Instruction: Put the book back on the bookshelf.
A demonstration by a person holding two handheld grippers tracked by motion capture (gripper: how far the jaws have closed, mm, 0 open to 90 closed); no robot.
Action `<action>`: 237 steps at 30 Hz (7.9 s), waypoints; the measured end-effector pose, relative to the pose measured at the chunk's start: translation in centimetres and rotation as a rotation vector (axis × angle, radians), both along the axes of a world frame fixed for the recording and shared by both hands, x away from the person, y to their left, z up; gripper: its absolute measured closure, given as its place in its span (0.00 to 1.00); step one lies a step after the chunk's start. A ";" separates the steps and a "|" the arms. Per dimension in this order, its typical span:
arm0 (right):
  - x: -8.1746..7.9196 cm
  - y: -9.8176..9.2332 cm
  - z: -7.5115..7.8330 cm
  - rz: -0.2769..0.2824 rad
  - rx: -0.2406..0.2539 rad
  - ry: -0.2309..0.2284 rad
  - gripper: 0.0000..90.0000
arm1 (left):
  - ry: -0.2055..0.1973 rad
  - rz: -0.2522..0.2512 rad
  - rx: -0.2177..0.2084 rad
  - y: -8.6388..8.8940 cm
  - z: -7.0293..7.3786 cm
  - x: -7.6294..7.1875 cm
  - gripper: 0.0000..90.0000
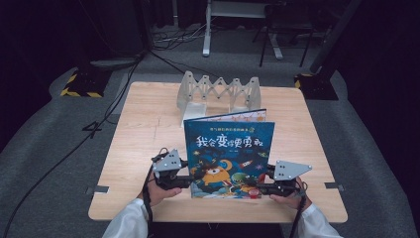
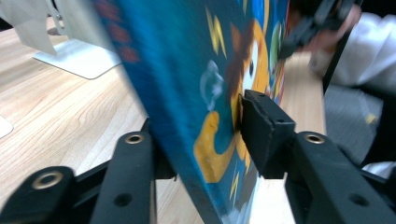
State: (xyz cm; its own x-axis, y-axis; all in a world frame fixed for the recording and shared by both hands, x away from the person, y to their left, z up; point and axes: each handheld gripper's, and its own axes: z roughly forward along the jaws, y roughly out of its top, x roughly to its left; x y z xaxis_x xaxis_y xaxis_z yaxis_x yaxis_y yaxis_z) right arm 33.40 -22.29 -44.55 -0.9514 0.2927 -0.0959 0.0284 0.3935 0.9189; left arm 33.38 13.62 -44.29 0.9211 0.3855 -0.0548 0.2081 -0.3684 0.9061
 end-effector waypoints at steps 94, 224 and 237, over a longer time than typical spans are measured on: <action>3.6 -6.8 -4.8 -0.555 -0.169 0.206 0.25 | -0.214 0.206 -0.103 -3.6 1.0 -0.2 0.92; 3.3 -6.1 -5.8 -0.506 -0.266 0.177 0.28 | -0.135 0.867 -0.097 0.2 0.2 10.5 0.77; 3.3 -6.1 -5.8 -0.509 -0.264 0.178 0.28 | -0.144 0.852 -0.048 0.8 -0.1 9.8 0.73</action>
